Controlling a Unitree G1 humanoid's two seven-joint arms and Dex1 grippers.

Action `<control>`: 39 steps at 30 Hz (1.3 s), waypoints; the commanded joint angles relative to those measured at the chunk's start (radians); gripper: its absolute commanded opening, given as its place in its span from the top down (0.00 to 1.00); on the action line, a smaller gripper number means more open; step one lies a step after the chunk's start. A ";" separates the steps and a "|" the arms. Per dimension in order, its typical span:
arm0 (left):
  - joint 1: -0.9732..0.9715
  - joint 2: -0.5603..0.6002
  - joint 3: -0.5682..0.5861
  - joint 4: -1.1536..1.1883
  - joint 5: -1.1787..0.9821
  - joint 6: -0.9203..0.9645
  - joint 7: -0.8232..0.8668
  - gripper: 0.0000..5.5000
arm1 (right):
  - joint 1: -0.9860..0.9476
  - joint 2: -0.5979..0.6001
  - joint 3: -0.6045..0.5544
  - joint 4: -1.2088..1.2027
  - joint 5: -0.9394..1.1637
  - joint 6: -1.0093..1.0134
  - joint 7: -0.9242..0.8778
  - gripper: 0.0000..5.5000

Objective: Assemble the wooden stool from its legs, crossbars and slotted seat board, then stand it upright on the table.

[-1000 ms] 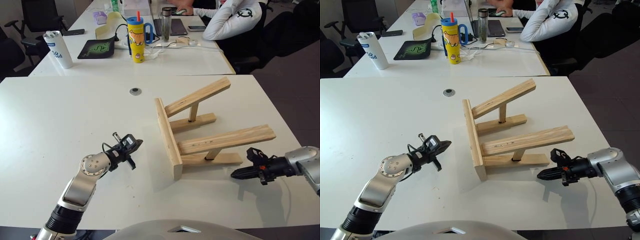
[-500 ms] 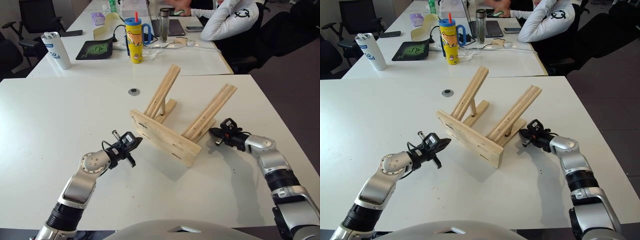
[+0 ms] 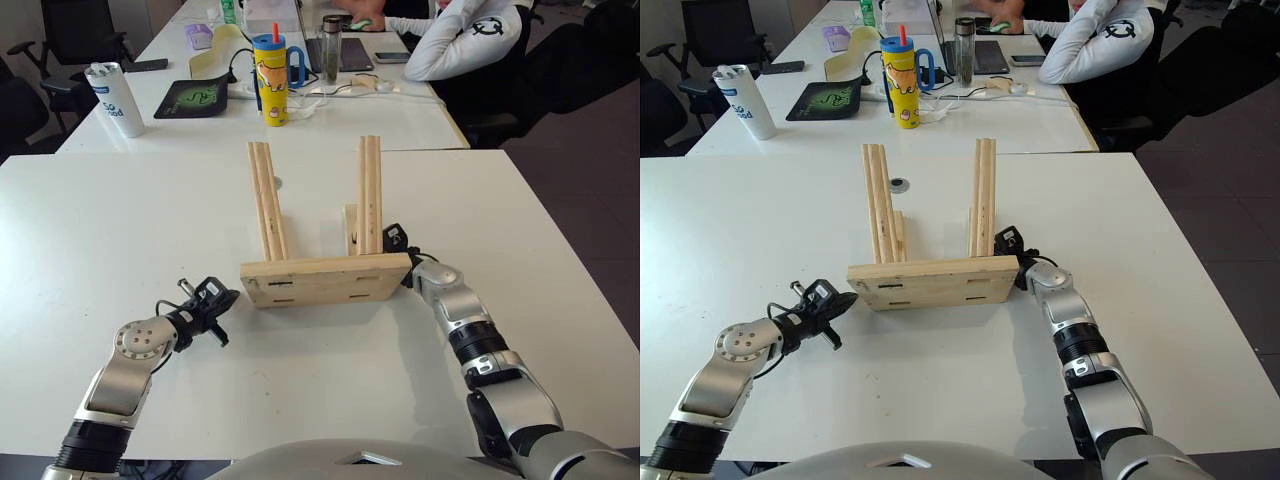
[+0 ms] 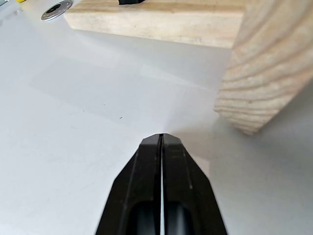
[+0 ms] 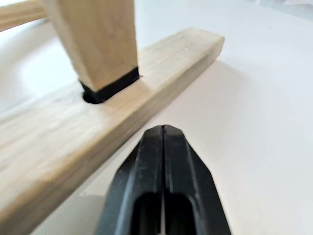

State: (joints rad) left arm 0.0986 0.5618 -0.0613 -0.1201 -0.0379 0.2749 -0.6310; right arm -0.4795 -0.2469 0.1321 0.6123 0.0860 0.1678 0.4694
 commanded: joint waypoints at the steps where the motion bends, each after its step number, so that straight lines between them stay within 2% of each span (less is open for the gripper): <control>1: -0.042 -0.018 -0.028 0.018 0.012 -0.006 0.006 1.00 | -0.040 0.013 -0.055 0.059 0.014 -0.005 -0.022 1.00; 5: -0.039 -0.030 -0.034 -0.002 0.009 0.001 0.012 1.00 | -0.013 -0.033 -0.145 0.022 0.069 -0.017 0.010 1.00; 9: 0.009 -0.063 0.018 0.009 0.006 0.005 0.091 1.00 | 0.082 -0.125 -0.220 -0.090 0.122 -0.037 0.095 1.00; 15: 0.159 -0.110 0.014 -0.111 -0.022 0.053 0.133 1.00 | 0.342 -0.201 -0.196 -0.351 0.137 0.017 0.202 1.00; 22: 0.190 -0.173 -0.054 -0.156 0.003 0.094 0.199 1.00 | 0.534 -0.182 -0.146 -0.597 0.139 0.098 0.208 1.00; 39: 0.062 -0.173 -0.118 -0.220 -0.002 0.144 0.173 1.00 | 0.489 -0.136 -0.046 -0.800 0.131 0.111 0.187 1.00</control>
State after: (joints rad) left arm 0.1942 0.3998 -0.1371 -0.2944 -0.0260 0.4115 -0.4229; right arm 0.0414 -0.4066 0.0336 -0.1114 0.2003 0.2872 0.6302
